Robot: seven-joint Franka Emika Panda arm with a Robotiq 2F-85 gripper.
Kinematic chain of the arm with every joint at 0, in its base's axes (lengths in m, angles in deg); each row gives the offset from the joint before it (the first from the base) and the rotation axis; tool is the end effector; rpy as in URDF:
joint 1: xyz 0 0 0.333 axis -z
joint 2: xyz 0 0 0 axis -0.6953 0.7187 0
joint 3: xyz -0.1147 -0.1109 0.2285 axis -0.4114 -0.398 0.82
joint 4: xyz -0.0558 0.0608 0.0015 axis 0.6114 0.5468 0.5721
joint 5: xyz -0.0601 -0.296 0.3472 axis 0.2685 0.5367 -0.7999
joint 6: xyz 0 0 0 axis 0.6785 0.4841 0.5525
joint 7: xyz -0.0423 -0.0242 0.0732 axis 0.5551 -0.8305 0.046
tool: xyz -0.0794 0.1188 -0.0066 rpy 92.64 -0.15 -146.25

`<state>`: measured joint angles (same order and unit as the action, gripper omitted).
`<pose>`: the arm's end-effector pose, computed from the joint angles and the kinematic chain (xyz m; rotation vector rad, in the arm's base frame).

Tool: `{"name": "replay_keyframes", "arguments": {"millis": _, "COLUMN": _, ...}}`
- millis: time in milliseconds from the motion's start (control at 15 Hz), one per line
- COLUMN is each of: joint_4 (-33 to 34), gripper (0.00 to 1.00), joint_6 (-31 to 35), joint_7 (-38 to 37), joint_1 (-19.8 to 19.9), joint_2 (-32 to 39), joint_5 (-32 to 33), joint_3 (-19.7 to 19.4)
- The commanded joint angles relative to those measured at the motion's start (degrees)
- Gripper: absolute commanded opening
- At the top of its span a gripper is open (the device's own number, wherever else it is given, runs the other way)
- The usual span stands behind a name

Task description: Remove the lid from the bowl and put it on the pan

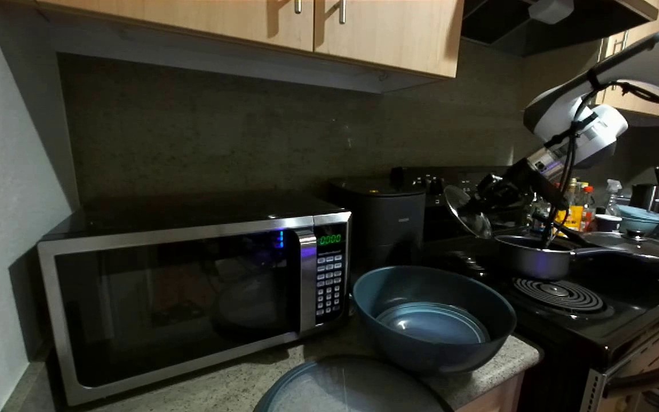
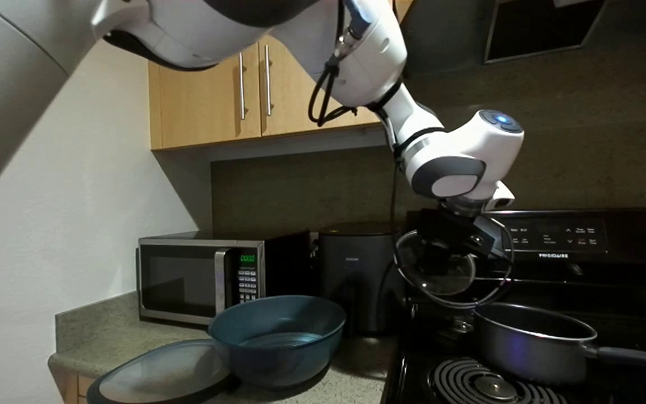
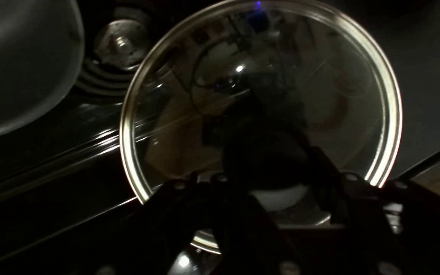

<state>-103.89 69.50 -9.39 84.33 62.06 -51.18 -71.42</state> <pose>0.7066 -0.3110 0.3110 -2.5603 0.2438 -0.9431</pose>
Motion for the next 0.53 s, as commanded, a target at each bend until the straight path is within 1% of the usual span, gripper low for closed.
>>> {"name": "replay_keyframes", "arguments": {"millis": 0, "joint_4": -3.58, "gripper": 0.23, "joint_6": -9.10, "joint_7": -1.41, "joint_1": -7.39, "joint_2": -7.69, "joint_5": 4.62, "joint_3": -8.18}}
{"name": "replay_keyframes", "arguments": {"millis": 200, "joint_4": -2.52, "gripper": 0.23, "joint_6": -15.39, "joint_7": -1.04, "joint_1": -12.89, "joint_2": -9.56, "joint_5": 8.10, "joint_3": -13.82}}
{"name": "replay_keyframes", "arguments": {"millis": 400, "joint_4": -0.62, "gripper": 0.23, "joint_6": -22.24, "joint_7": -1.21, "joint_1": -16.58, "joint_2": -10.06, "joint_5": 14.05, "joint_3": -17.92}}
{"name": "replay_keyframes", "arguments": {"millis": 467, "joint_4": -10.49, "gripper": 0.23, "joint_6": -15.28, "joint_7": -1.34, "joint_1": -20.74, "joint_2": -12.76, "joint_5": 14.58, "joint_3": -17.02}}
